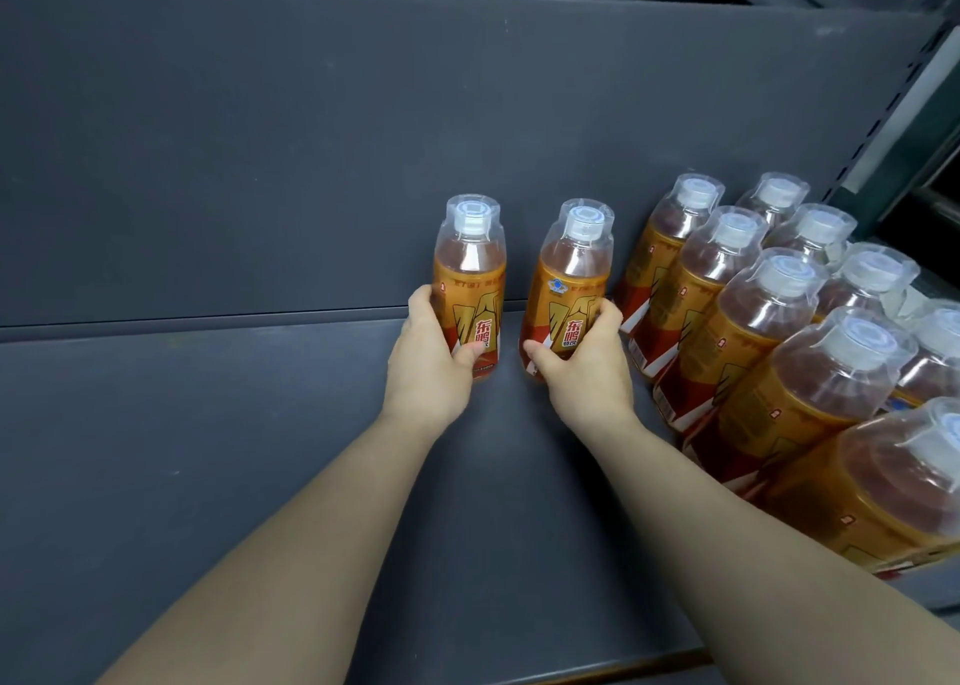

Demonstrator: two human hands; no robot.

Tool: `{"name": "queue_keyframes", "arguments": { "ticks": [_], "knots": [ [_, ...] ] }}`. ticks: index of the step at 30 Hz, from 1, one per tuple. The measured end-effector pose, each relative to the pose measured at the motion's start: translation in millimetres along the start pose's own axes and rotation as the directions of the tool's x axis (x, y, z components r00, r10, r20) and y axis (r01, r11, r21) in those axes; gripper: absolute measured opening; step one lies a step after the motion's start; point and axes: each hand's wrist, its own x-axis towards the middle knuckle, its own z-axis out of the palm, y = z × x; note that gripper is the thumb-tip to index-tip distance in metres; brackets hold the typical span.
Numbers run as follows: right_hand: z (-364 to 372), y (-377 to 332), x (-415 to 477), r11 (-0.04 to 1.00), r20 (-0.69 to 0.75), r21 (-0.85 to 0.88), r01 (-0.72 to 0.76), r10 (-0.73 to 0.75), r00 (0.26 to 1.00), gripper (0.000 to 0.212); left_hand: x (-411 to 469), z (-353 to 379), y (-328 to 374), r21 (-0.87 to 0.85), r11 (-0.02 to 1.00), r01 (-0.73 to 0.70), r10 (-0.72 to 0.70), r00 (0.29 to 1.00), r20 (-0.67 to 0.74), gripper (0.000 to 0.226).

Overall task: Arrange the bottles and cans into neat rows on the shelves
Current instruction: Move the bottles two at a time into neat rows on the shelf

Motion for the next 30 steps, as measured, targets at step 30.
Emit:
{"name": "queue_keyframes", "arguments": {
  "ticks": [30],
  "knots": [
    [20.4,-1.0,48.6,0.999,0.020,0.044,-0.008,0.007,1.000,0.078,40.1,20.0,-2.3,0.019,0.999,-0.029,0.029,0.999,0.017,0.067]
  ]
}}
